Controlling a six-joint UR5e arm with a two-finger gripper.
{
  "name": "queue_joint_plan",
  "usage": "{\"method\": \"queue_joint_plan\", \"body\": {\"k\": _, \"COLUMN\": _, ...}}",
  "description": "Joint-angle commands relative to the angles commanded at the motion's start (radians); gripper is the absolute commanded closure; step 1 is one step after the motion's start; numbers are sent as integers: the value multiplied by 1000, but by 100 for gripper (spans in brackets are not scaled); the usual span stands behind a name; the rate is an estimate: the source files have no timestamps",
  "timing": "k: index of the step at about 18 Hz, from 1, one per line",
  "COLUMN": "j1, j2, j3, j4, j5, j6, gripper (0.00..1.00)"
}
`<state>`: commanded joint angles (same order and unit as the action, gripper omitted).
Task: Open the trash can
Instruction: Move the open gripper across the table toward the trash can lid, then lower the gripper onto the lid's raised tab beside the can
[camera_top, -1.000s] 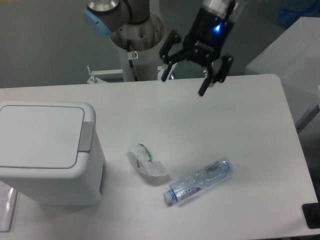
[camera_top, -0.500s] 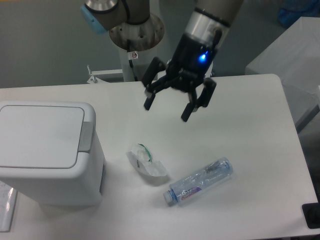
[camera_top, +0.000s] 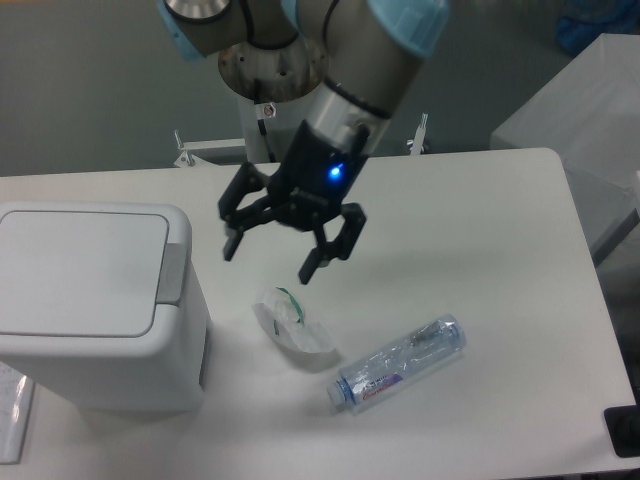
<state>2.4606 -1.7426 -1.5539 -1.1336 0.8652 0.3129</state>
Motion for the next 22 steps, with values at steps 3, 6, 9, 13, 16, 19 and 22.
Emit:
{"method": "queue_joint_plan", "body": {"k": 3, "j1": -15, "j2": -15, "j3": 0, "j4": 6, "j5": 2, "j6": 0, "gripper": 0}}
{"method": "queue_joint_plan", "body": {"k": 6, "j1": -37, "j2": -31, "j3": -6, "j4": 8, "j5": 34, "j6": 0, "gripper": 0}}
{"method": "queue_joint_plan", "body": {"k": 9, "j1": -49, "j2": -37, "j3": -6, "j4": 8, "j5": 48, "j6": -2, "gripper": 0}}
{"method": "queue_joint_plan", "body": {"k": 13, "j1": -49, "j2": -38, "j3": -9, "j4": 8, "j5": 49, "j6": -2, "gripper": 0}}
{"method": "queue_joint_plan", "body": {"k": 16, "j1": -49, "j2": -43, "j3": -11, "j4": 8, "j5": 49, "j6": -2, "gripper": 0}}
{"method": "queue_joint_plan", "body": {"k": 19, "j1": -48, "j2": -41, "j3": -8, "j4": 8, "j5": 49, "j6": -5, "gripper": 0}}
{"method": "queue_joint_plan", "body": {"k": 22, "j1": -48, "j2": -37, "j3": 24, "j4": 6, "j5": 49, "j6": -49, "gripper": 0}}
